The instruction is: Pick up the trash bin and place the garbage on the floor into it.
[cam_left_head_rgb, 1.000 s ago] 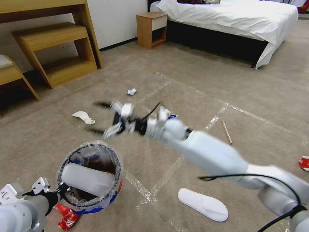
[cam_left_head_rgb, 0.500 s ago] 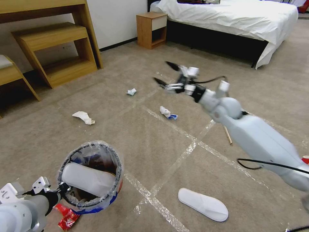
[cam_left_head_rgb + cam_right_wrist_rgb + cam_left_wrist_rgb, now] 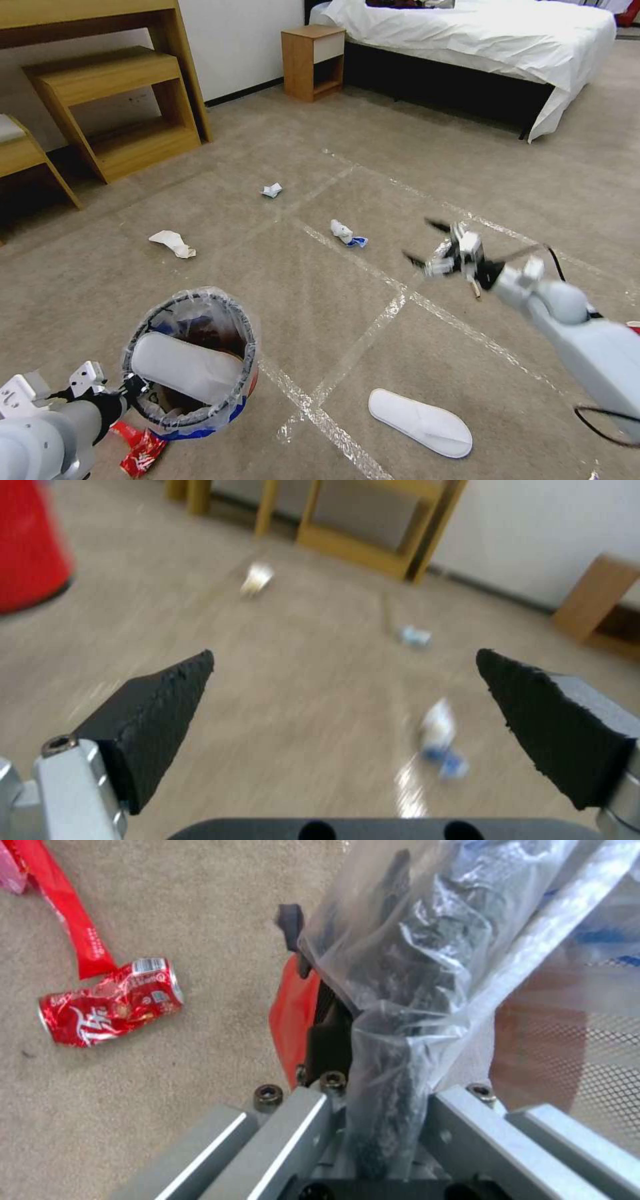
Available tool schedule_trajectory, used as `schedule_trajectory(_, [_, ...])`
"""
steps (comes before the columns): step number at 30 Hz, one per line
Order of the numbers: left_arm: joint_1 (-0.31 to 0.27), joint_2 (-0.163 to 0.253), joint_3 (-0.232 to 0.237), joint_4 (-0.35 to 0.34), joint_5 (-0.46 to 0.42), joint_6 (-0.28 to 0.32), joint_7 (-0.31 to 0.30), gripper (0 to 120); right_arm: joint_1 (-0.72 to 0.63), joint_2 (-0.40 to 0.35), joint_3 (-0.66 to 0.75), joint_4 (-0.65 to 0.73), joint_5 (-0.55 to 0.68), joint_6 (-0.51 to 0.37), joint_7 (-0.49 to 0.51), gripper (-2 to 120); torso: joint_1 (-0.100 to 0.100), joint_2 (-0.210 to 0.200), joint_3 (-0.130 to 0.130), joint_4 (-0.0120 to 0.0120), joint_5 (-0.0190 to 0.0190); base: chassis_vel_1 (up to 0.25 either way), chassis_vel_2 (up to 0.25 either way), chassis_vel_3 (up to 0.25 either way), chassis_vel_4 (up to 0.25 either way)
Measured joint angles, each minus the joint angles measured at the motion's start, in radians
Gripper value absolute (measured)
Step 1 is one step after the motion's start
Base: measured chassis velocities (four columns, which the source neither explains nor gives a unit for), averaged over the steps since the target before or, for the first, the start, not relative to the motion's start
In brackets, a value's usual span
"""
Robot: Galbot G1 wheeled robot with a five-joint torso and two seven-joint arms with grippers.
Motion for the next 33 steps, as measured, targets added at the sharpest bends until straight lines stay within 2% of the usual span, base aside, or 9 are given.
schedule_trajectory(8, [0.012, -0.010, 0.002, -0.008, 0.003, 0.000, -0.002, 0, -0.098, 0.021, -0.002, -0.092, -0.049, 0.039, -0.077, 100, 0.000, 0.000, 0.000, 0.0002, -0.0005, 0.000, 0.000, 0.000, 0.000])
schedule_trajectory(23, [0.022, -0.017, 0.008, -0.014, 0.012, 0.001, -0.003, 0, -0.160, 0.081, 0.007, -0.232, -0.081, 0.029, -0.080, 100, 0.000, 0.000, 0.000, 0.0004, -0.0003, 0.000, 0.000, 0.000, 0.000])
schedule_trajectory(28, [0.024, -0.017, 0.008, -0.015, 0.013, 0.001, -0.003, 0, -0.175, 0.077, 0.014, -0.233, -0.081, 0.029, -0.085, 100, 0.000, 0.000, 0.000, 0.0004, -0.0003, 0.000, 0.000, 0.000, 0.000])
schedule_trajectory(33, [0.031, -0.019, 0.009, -0.018, 0.017, 0.001, -0.003, 0, -0.209, 0.041, 0.034, -0.232, -0.095, 0.033, -0.117, 100, 0.000, 0.000, 0.000, 0.0002, -0.0002, 0.000, 0.000, 0.000, 0.000])
